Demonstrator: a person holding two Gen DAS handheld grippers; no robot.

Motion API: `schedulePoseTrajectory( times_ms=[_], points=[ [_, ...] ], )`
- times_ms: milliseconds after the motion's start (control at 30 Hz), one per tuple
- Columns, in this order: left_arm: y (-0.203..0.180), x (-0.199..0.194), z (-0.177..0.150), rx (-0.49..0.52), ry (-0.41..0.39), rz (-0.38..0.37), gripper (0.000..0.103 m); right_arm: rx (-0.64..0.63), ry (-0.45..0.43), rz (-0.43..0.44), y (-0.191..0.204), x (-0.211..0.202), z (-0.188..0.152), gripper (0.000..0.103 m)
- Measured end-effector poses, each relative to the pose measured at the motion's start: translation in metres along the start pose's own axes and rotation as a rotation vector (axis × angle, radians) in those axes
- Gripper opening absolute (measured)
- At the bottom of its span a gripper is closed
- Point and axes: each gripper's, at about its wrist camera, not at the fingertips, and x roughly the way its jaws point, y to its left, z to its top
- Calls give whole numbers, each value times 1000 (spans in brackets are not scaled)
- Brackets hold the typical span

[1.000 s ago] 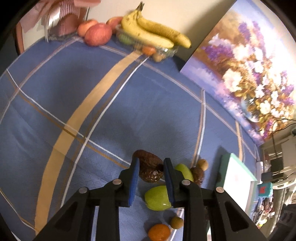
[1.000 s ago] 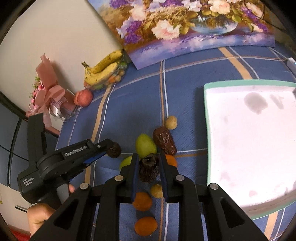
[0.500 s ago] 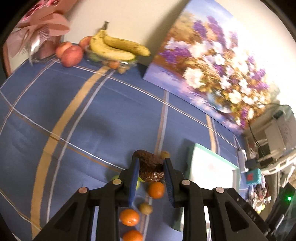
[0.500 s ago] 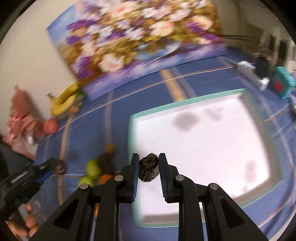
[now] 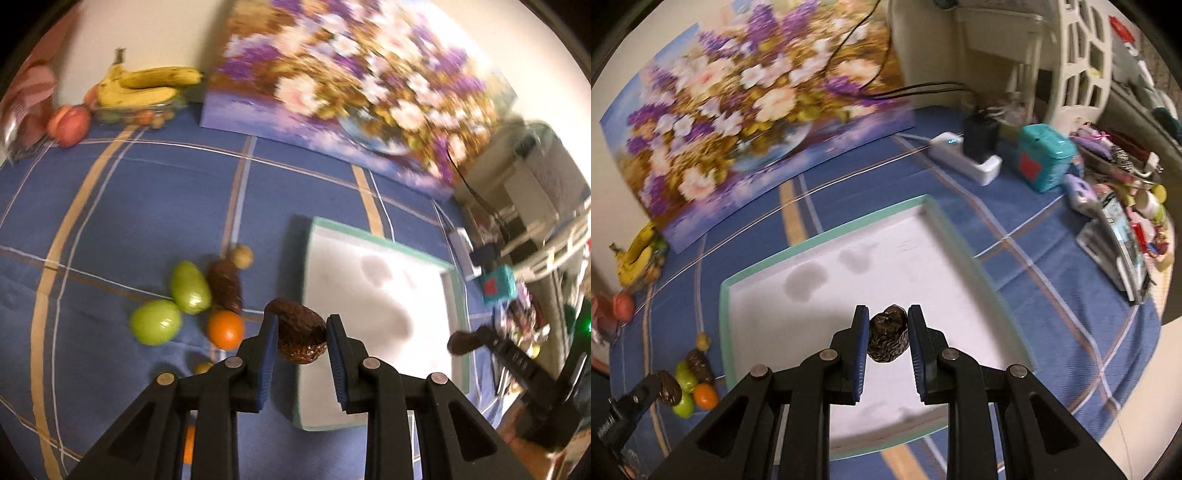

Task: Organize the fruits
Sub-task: 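Carry the avocado into the white tray and open the left tool while the right tool releases the date there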

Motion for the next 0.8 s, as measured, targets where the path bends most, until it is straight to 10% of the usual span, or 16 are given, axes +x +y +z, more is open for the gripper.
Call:
schedulePoseTrajectory(
  times_ms=[800],
  points=[
    [-60, 77, -45, 195, 165, 88, 29, 16, 134, -14, -11, 44, -14, 22]
  ],
)
